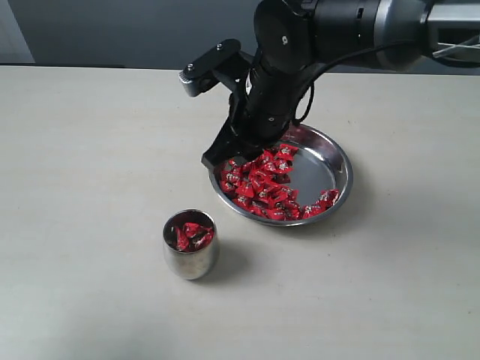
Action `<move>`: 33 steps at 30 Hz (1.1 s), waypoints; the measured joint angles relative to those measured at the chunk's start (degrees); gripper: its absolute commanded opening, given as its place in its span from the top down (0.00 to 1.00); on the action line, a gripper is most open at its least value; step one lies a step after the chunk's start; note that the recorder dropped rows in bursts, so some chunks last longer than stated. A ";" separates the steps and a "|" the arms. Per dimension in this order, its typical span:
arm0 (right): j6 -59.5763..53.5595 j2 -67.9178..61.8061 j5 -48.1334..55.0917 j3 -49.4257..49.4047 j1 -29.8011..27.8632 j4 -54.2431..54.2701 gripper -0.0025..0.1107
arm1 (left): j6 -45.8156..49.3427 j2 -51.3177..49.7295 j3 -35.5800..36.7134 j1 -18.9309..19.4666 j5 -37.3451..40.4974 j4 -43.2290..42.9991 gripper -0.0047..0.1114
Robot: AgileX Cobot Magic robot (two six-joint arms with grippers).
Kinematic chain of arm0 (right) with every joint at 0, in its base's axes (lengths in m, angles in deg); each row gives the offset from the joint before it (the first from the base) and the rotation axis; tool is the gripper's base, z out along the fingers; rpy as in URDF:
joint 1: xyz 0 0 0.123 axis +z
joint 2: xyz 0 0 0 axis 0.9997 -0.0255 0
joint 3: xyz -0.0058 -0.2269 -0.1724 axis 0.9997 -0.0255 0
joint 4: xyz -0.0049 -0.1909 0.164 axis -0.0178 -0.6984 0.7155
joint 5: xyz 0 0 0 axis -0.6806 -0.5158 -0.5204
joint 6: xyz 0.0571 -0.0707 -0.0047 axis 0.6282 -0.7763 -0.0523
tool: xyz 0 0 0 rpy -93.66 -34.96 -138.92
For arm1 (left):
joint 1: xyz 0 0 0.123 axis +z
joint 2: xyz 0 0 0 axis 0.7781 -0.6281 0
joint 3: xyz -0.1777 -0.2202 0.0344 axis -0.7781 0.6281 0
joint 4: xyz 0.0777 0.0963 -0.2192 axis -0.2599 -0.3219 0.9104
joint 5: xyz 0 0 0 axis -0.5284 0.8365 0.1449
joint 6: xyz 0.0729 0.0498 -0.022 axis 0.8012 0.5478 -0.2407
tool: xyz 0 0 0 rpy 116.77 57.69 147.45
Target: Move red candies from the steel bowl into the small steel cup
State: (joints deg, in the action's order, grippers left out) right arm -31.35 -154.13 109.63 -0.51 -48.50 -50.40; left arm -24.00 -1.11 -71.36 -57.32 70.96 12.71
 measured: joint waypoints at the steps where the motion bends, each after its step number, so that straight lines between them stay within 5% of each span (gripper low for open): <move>1: 1.13 0.00 0.00 0.00 0.00 -1.51 0.69 | 0.00 0.00 0.00 0.00 0.00 0.00 0.96; 16: 2.83 -1.75 -0.37 0.00 -11.97 6.29 0.69 | 0.00 0.00 0.00 0.00 0.00 0.00 0.96; 33: -1.95 -9.50 0.33 0.00 -12.35 10.35 0.65 | 0.00 0.00 0.00 0.00 0.00 0.00 0.96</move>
State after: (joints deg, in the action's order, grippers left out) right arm -33.31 -163.63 109.95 -0.51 -60.85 -40.05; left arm -24.00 -1.11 -71.36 -57.32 70.96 12.71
